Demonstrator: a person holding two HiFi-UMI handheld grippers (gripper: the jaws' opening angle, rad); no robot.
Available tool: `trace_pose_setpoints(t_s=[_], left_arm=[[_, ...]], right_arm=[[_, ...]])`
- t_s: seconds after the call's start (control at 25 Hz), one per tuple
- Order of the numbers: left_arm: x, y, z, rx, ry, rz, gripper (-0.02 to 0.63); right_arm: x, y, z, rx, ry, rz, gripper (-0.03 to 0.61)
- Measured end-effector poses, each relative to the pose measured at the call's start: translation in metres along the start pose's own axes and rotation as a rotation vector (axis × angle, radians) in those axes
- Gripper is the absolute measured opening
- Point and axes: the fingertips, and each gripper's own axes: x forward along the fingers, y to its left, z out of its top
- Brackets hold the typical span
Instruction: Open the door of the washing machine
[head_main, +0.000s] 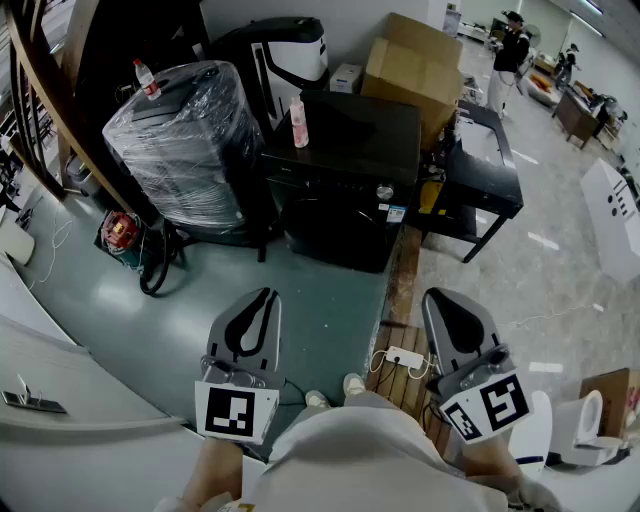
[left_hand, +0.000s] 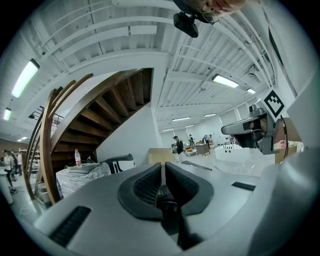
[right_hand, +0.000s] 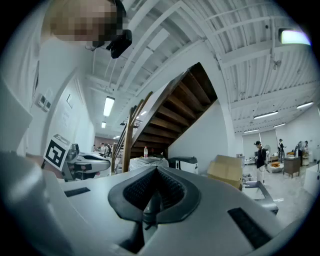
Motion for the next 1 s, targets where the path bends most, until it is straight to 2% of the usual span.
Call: trace_pose_setpoints(t_s=[0.4, 0.6, 0.72, 0.76, 0.84, 1.0], left_arm=[[-0.010, 0.010, -0.005, -0.014, -0.007, 0.014, 0.040], [-0.017, 0.028, -0.010, -0.017, 0.001, 0.081, 0.040], [-0.020, 0.032, -0.015, -0.009, 0.001, 0.066, 0.040], [-0.021, 0.033, -0.015, -0.012, -0.001, 0.063, 0.040], [-0.023, 0.037, -0.020, 0.001, 0.018, 0.075, 0.040], [-0.025, 0.050, -0.035, -0.043, 0.049, 0.084, 0.040]], right_arm=[[0.004, 0.010, -0.008, 0.013, 0.019, 0.018, 0.021], [0.012, 0.016, -0.012, 0.023, 0.027, 0.030, 0.021], [0.017, 0.017, -0.015, 0.010, 0.035, -0.008, 0.021], [0.018, 0.016, -0.016, 0.004, 0.038, -0.026, 0.035], [0.020, 0.014, -0.015, 0.012, 0.034, -0.047, 0.283], [0.022, 0.014, -0.021, -0.006, 0.054, -0.071, 0.295]])
